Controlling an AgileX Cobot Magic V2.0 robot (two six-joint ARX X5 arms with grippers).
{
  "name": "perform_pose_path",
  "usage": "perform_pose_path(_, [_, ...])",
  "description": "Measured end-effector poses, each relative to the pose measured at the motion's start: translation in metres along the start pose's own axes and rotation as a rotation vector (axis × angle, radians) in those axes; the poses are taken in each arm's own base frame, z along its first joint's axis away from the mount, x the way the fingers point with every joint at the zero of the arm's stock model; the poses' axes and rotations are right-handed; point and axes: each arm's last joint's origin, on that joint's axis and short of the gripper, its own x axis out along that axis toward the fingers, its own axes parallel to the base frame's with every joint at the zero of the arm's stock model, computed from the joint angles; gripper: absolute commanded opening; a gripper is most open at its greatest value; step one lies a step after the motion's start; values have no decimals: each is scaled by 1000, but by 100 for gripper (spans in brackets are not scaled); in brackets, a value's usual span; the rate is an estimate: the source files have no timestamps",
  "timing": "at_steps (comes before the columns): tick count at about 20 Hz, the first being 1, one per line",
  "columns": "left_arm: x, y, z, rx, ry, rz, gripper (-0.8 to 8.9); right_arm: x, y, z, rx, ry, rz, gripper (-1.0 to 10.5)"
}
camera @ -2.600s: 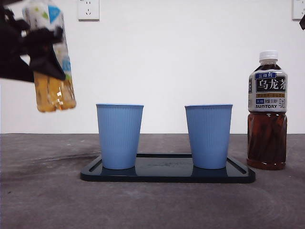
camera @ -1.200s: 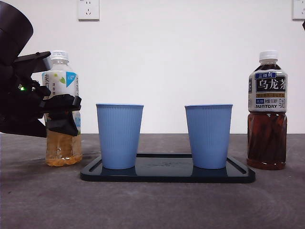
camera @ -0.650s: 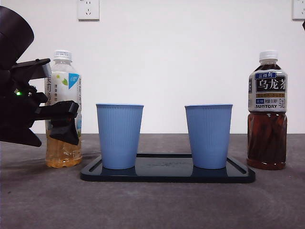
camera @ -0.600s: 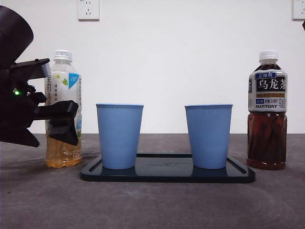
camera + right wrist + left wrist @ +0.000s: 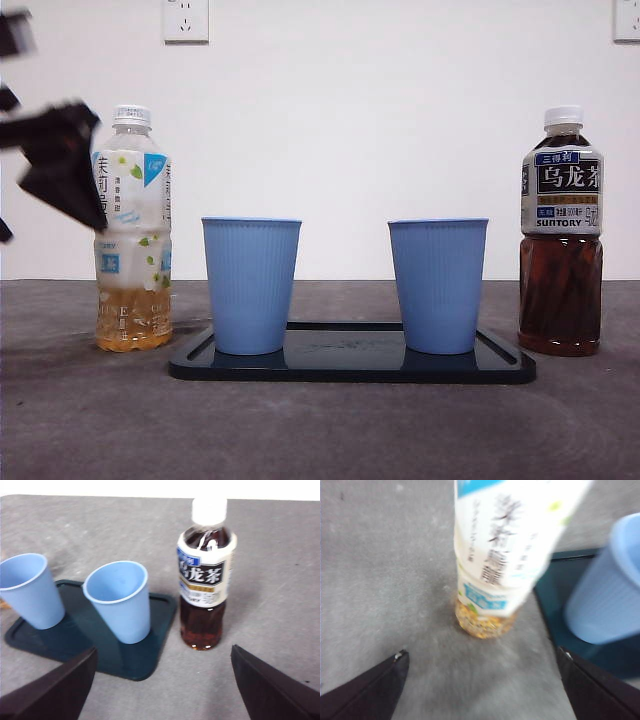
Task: Pour the drink into the cup
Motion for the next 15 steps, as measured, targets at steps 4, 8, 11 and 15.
perform_pose_path(4, [-43,-1,0,-10,-76,-41,465,6,1,0,-3,33,-11,425])
perform_pose_path(8, [-73,-1,-6,-24,-124,-124,436,23,7,2,1,89,55,361])
perform_pose_path(11, [-85,0,-9,-29,-146,-169,271,32,11,6,6,70,88,237])
perform_pose_path(15, [-91,1,-10,-33,-171,-176,7,42,12,5,1,109,81,8])
